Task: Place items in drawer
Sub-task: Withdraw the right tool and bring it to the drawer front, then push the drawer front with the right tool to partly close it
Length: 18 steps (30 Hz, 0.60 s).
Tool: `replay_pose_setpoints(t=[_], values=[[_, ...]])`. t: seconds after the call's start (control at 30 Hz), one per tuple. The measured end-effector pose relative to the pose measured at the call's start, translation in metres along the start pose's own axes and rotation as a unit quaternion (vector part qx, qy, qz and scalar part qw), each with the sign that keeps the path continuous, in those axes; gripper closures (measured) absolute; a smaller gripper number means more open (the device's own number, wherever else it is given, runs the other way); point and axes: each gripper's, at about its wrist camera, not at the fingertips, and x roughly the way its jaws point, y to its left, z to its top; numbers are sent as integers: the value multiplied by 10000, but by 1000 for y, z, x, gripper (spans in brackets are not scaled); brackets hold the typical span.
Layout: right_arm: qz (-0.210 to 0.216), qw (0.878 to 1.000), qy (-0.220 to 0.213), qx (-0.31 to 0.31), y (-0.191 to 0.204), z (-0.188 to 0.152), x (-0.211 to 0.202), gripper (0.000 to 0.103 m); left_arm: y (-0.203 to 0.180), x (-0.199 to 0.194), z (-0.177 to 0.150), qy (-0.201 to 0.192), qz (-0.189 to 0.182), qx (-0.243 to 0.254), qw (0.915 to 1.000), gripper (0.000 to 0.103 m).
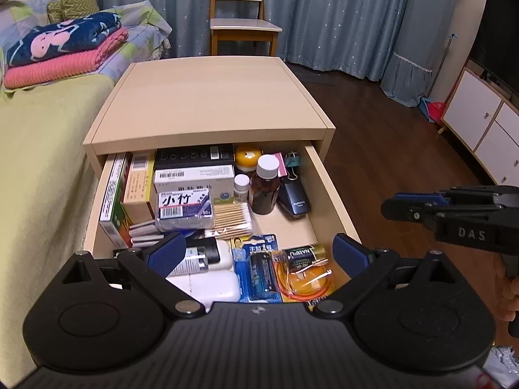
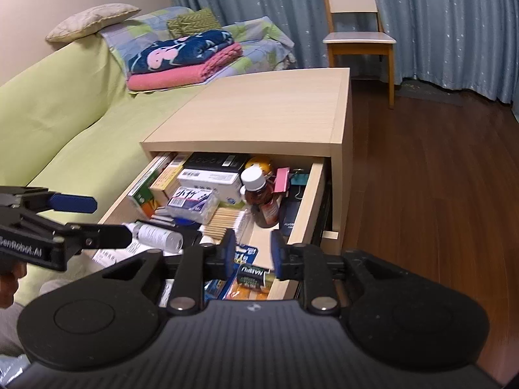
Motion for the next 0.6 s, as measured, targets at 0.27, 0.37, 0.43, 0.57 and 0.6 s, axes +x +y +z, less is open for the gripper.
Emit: replay_pose_setpoints(t=[0.27,0.37,0.43,0.57,0.6], values=[[135,9992,62,-377,-1,-24,-15,71,17,-19,-26,-93,260,34,9996,4],[167,9984,173,-502,-3,-33,-16,67,31,-27,-41,-83,467,76,9988,4],[187,9979,259,-569,-3,-37,-14,66,40,-32,-51,-69,613,93,9981,4],[226,9963,430,-703,-4,-47,-11,62,66,-40,-70,-42,828,-14,9966,4],[236,9959,473,-737,-4,-49,-10,61,73,-41,-74,-25,896,-76,9959,4]])
